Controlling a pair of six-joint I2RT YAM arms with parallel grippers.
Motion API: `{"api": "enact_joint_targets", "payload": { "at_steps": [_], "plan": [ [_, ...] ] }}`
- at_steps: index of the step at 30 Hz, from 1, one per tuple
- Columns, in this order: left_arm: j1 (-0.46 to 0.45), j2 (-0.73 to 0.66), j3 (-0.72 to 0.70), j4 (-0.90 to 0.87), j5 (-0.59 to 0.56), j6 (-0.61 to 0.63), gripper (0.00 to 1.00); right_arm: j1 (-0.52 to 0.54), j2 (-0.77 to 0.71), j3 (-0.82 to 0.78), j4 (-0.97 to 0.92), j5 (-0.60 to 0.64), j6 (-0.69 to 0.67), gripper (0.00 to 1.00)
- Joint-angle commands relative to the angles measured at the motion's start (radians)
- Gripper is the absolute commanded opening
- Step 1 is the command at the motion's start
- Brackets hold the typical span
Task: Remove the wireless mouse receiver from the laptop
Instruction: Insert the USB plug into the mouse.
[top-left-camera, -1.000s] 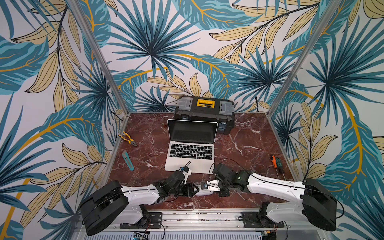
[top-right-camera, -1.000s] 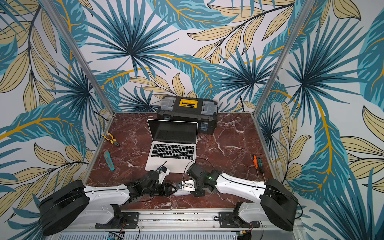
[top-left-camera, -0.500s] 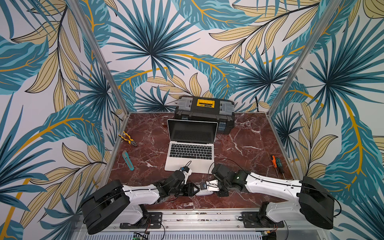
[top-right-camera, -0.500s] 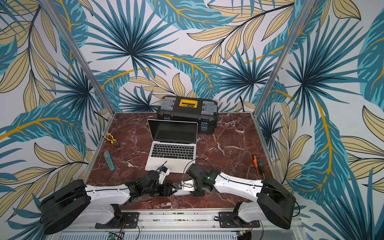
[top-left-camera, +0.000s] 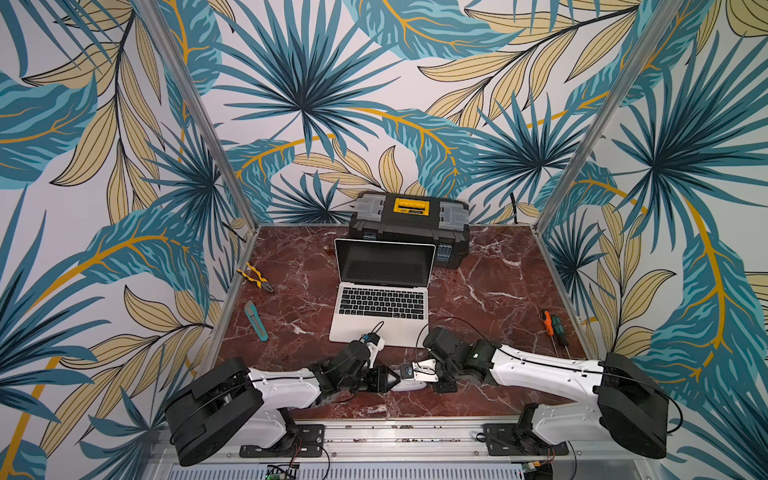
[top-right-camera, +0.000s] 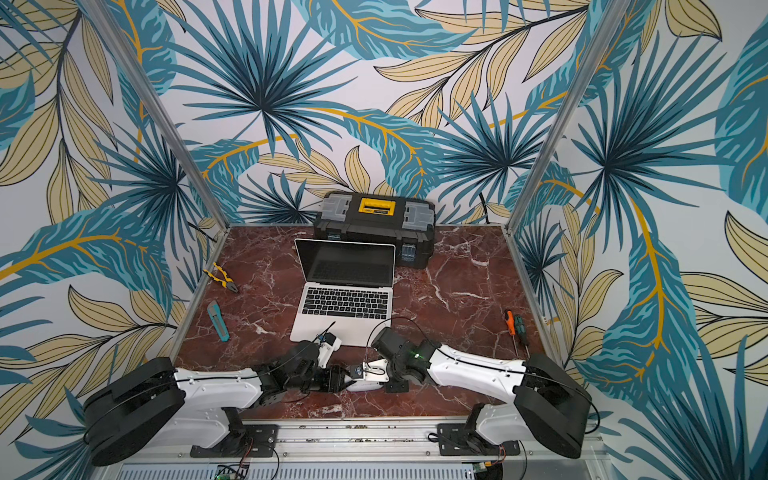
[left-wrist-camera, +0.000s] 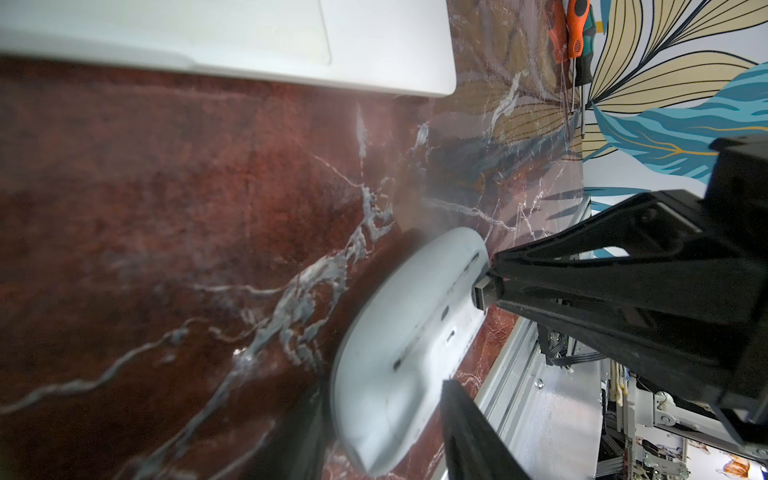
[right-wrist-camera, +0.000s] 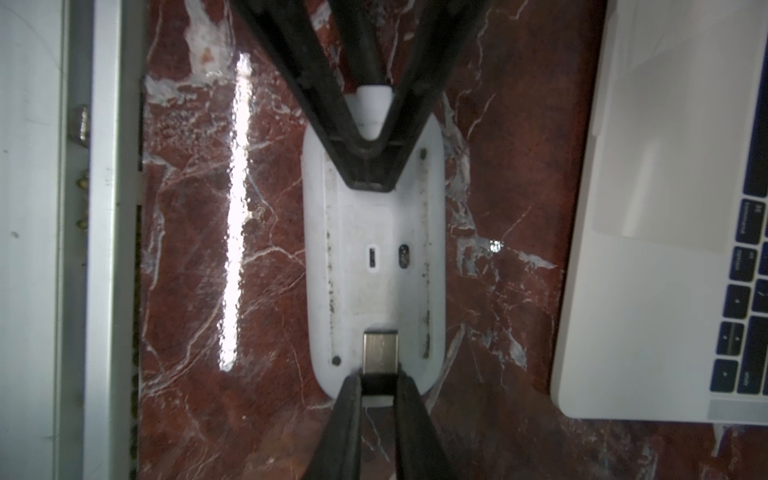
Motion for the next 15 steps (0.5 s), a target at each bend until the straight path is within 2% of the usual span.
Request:
{"api": "enact_joint_targets", "payload": {
  "at_steps": [1, 15],
  "plan": [
    [-0.005, 0.041, -0.010, -0.074, -0.006, -0.005, 0.48, -0.002, 0.006, -0.013, 0.014, 0.007, -0.002, 0.08],
    [-0.005, 0.032, -0.015, -0.077, -0.013, -0.007, 0.48, -0.002, 0.004, -0.025, -0.005, 0.005, -0.010, 0.08]
  ]
}}
